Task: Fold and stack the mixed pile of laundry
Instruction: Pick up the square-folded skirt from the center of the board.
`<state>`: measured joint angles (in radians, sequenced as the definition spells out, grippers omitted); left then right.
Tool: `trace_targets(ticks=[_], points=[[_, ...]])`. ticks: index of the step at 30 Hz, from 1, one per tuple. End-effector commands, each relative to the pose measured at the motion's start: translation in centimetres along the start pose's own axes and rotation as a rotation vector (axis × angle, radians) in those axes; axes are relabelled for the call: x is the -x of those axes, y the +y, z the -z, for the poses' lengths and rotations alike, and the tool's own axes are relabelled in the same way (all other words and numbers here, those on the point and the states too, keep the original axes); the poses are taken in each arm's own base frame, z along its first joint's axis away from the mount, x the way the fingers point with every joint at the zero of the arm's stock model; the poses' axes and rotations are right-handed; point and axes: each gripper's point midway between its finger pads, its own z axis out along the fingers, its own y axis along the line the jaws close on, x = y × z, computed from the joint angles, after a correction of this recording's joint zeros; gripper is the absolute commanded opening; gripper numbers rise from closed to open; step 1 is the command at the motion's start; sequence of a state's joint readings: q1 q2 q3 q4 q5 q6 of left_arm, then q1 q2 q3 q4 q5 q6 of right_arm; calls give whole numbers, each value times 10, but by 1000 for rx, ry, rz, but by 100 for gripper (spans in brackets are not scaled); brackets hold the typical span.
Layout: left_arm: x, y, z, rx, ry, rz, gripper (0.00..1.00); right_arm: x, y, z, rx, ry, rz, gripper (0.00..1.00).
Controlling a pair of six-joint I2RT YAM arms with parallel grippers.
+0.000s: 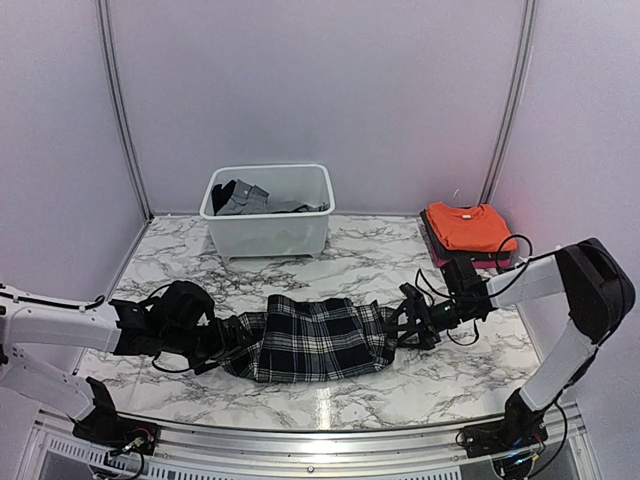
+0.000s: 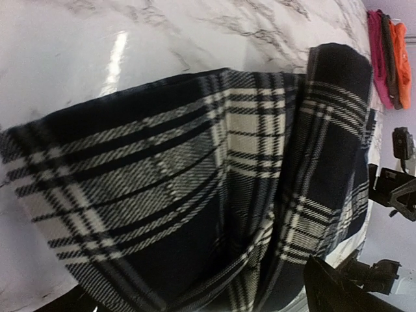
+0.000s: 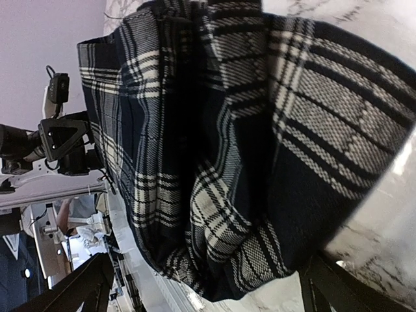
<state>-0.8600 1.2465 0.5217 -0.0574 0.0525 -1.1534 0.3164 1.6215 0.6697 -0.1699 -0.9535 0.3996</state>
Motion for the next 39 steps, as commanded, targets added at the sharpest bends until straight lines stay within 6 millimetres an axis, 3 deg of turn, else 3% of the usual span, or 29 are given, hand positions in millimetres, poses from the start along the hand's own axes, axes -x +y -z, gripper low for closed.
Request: trace_targets(ticks=[1,8,14,17,19,24,29,35,39], points=[[7,-42,-8,-168,-8,-59,99,0,-8,-21,19,23,3,99],[3,-74,-35,-174,39,-153,99,-12,2,-51,2,95,47,99],[-10,-85,-64,-139,73,-160,99,6,11,-56,-40,23,80,99],[-16,-84,-75,-126,85,-117,96,17,8,-50,-90,-31,78,99],[-18,-82,-78,-115,84,-106,92,20,-4,-41,-151,-49,35,99],[-10,-64,-67,-64,21,-46,93,14,-33,10,-319,-119,-54,99],[-8,-56,-62,-56,0,-16,93,-1,-38,48,-364,-204,-149,99],[-10,-69,-68,-68,7,-40,93,-46,-35,34,-223,-128,-274,99],[-15,-71,-75,-66,24,-40,93,-45,-27,20,-112,-162,-302,98]])
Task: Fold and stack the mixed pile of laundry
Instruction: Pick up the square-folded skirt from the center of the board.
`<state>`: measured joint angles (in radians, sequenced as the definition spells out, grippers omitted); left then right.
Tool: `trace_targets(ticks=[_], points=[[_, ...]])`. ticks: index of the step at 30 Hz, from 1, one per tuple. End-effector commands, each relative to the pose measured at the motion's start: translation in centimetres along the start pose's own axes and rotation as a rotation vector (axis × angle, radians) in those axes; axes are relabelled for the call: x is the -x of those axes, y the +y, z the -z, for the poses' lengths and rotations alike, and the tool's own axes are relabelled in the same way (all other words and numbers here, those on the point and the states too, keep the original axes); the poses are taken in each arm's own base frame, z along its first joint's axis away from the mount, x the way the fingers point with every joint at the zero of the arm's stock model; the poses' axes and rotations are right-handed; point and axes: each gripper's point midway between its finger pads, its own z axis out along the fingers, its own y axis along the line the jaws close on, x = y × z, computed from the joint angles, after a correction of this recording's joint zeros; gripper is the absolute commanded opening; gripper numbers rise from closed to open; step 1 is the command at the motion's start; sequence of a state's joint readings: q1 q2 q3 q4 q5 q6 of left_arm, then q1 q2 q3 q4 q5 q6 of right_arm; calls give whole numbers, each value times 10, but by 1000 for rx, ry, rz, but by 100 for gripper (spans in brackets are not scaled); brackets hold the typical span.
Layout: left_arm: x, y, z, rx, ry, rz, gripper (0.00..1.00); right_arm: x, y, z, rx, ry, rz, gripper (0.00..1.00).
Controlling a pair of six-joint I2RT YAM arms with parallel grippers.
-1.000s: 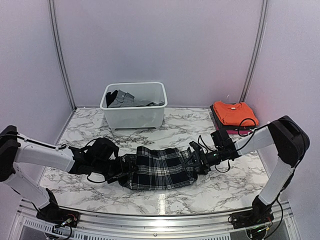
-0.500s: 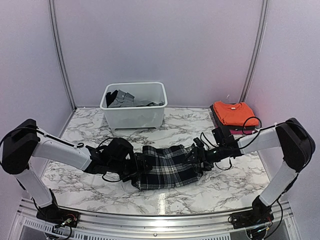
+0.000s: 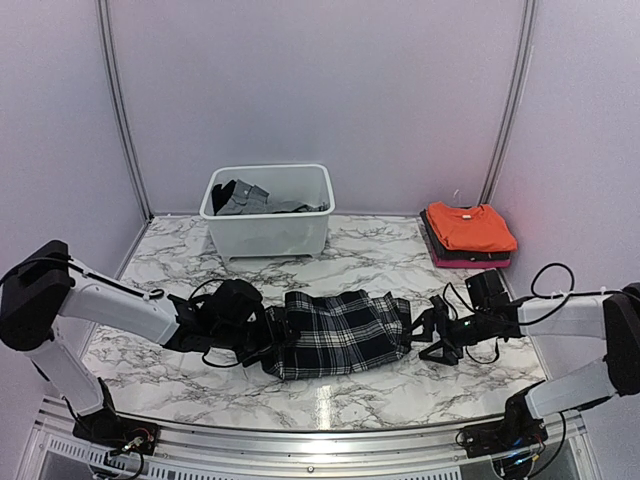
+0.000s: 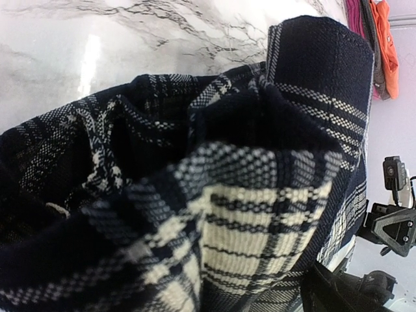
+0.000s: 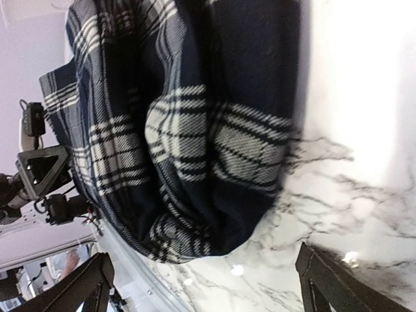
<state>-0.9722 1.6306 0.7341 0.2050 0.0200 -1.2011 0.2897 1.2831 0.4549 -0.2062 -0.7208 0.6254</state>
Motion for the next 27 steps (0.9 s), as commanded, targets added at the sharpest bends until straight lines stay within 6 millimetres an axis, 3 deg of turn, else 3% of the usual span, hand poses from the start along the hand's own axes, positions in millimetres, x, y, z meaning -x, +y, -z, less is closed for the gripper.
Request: trace_targets(ticks=[1,5,12,19,24,27], points=[[-8,2,-11,32,20,-3,93,-16,-5,-18,54,42,-128,99],[-15,-2,-22,35,46,-18,92,-5,6,-38,91,25,-75,99],[-21,-8,-41,42,89,-56,84,20,-3,-67,53,17,4,91],[-31,-13,-68,61,168,-107,66,24,3,-90,111,39,83,71],[-30,-9,-70,74,165,-97,55,26,11,-89,155,27,81,55],[-28,-13,-69,53,161,-103,55,33,18,-88,170,12,86,38]])
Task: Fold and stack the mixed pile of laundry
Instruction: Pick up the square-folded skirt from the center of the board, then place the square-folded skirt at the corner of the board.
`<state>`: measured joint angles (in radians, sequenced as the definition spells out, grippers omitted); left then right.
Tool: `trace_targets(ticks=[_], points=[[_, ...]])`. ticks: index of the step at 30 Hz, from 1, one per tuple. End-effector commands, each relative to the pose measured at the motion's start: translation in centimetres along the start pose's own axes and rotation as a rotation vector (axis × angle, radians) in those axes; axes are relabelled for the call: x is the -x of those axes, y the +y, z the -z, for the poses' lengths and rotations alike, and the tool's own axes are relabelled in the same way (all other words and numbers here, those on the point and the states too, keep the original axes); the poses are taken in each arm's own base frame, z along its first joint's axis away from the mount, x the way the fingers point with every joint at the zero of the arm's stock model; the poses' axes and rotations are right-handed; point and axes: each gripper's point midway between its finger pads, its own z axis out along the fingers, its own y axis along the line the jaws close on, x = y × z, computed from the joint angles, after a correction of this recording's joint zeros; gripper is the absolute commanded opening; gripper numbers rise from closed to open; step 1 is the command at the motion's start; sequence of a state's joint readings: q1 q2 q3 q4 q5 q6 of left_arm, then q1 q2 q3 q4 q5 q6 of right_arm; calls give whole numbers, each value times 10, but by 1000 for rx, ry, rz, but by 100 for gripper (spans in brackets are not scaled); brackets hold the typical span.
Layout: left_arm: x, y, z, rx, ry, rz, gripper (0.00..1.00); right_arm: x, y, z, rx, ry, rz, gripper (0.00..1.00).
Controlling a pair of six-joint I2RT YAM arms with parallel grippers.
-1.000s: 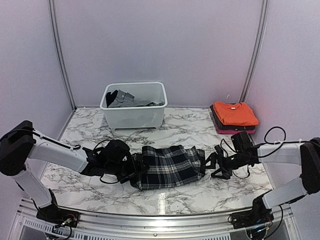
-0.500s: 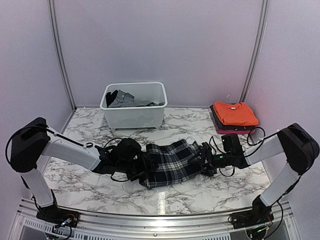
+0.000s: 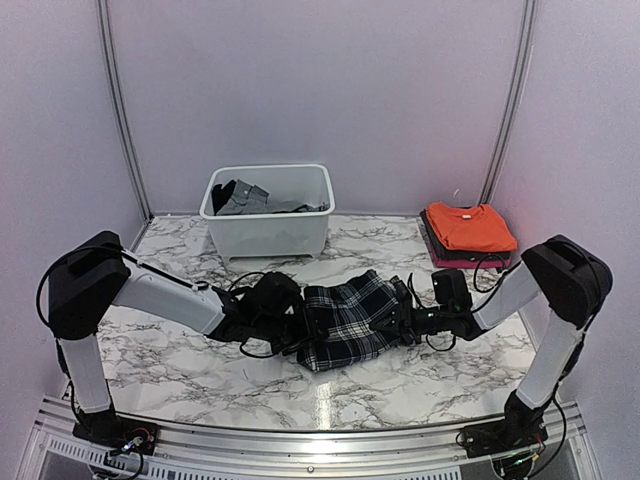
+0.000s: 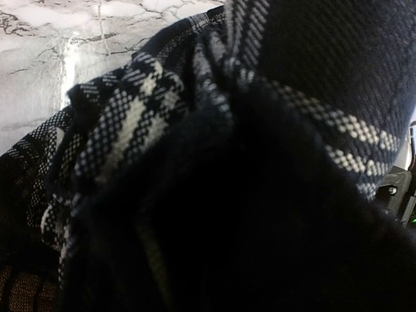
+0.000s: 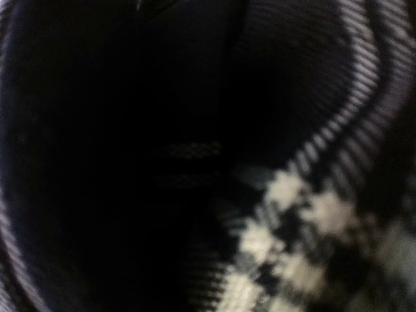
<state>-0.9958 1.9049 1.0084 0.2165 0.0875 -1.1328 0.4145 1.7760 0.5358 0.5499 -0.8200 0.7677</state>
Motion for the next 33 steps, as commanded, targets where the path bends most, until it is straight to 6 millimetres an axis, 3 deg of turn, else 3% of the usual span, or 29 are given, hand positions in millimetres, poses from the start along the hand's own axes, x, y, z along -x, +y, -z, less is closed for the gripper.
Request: trace_targets(ticks=[1,3,6,9,11,18,26,33], points=[[-22,27,-10,68,85,-27,56,-14,-19,-4,-73,22,-78,34],[-18,17,-10,44,76,-55,60,-5,-12,-3,-68,-3,-54,21],[-11,3,-9,27,65,-97,75,14,0,4,-84,-52,0,0],[1,1,-3,69,30,-123,92,39,8,19,-134,-105,59,0],[9,5,4,87,4,-113,99,52,6,29,-205,-109,90,0],[23,31,25,136,-36,-76,99,109,-4,63,-484,-136,259,0],[19,45,31,161,-27,-81,99,169,-3,96,-678,-177,380,0],[18,48,28,164,-21,-96,99,232,22,120,-793,-276,483,0]])
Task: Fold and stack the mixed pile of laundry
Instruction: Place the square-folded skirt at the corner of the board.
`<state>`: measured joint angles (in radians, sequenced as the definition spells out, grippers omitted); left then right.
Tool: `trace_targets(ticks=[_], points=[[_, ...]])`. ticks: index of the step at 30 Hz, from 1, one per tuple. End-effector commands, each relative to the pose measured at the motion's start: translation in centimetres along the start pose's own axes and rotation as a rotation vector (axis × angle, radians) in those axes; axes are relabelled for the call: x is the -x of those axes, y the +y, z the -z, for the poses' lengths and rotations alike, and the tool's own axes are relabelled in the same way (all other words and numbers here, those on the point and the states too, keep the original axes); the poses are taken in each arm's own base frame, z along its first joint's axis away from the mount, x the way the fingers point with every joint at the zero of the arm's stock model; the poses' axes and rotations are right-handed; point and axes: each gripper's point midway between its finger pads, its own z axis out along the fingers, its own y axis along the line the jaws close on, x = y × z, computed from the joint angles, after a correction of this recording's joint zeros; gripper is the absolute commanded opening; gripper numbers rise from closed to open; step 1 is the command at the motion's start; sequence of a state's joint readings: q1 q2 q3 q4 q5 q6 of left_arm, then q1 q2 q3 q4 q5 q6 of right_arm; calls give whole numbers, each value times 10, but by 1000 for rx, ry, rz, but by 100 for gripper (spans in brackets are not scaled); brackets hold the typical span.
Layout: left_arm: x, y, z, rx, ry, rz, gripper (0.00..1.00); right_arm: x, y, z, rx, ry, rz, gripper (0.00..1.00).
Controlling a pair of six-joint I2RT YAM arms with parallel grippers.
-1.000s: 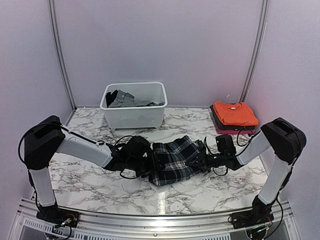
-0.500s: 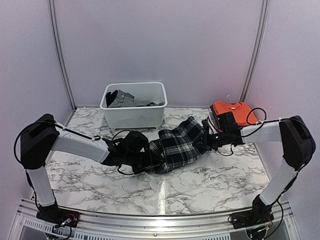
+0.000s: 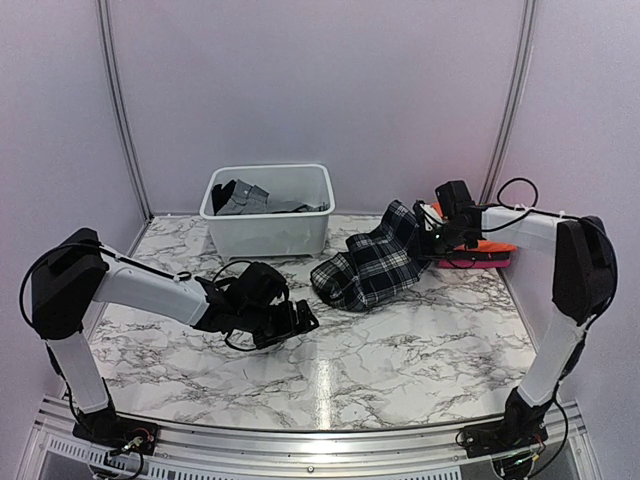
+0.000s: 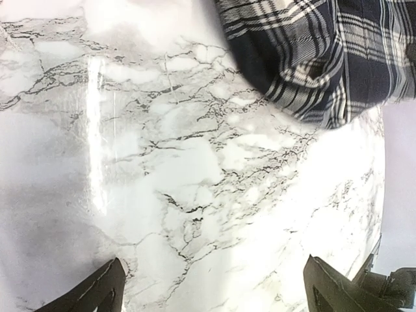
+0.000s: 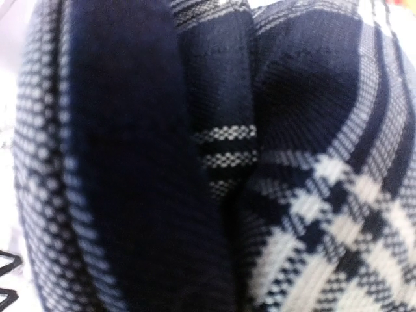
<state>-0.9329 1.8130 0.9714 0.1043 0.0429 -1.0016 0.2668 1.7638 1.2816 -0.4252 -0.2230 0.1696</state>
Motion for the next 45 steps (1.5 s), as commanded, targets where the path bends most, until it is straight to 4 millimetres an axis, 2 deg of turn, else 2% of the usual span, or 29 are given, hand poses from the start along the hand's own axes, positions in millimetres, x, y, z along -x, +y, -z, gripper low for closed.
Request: trace_targets(ticks=[1,7,12,15,23,29,33,35,37,40,45], points=[[-11,23,-1,74,36,-19,99,61,-18,20,-136,-101,102,0],[-10,26,-2,78,36,-32,99,114,-34,37,-209,-179,121,0],[-6,30,0,79,35,-35,99,145,-40,50,-274,-204,136,0],[-2,33,1,80,33,-34,99,161,-42,66,-308,-231,140,0],[2,33,-1,71,44,-44,99,181,-59,108,-313,-289,98,0],[7,30,-2,59,46,-52,99,186,-71,135,-330,-330,78,0],[11,27,-1,56,43,-59,99,187,-96,148,-316,-356,33,0],[12,27,1,57,42,-62,99,188,-119,156,-300,-372,-12,0],[12,28,1,62,43,-61,99,189,-130,160,-266,-384,-44,0],[10,32,2,69,50,-57,99,182,-148,153,-219,-367,-88,0],[6,39,4,83,51,-50,99,152,-187,125,-180,-297,-172,0]])
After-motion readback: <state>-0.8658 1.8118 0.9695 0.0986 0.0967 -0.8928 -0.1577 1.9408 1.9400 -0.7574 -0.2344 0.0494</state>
